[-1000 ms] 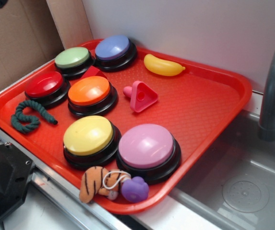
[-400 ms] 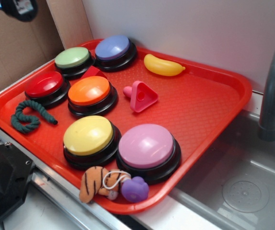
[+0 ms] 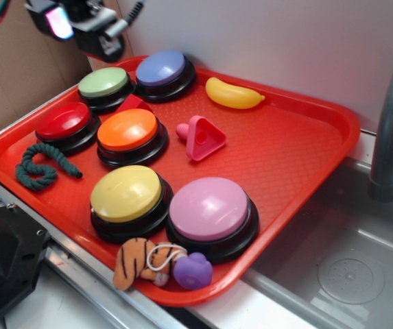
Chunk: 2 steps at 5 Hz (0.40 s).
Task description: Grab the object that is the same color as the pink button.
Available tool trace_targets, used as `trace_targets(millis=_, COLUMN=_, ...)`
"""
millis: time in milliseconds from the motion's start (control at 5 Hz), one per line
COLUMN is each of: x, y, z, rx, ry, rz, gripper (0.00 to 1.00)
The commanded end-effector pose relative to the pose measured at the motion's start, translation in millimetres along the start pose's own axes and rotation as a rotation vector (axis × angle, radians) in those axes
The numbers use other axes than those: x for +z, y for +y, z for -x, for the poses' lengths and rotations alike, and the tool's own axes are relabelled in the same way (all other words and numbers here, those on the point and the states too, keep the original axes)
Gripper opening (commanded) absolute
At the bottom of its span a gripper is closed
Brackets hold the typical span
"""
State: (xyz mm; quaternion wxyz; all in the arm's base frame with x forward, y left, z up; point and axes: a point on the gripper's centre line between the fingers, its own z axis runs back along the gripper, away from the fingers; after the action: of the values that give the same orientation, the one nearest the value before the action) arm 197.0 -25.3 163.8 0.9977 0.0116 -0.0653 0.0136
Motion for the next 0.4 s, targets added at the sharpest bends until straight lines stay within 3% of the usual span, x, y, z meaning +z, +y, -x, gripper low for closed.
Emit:
trace_targets(millis=0, x=-49, y=-20, z=-40, rx=-0.006, ry=-0.056, rz=-0.047, gripper=1.0)
trace_targets(millis=200, x=-74, y=-27, z=-53, rx=-0.016, ry=-0.045, rz=-0.101, gripper=1.0)
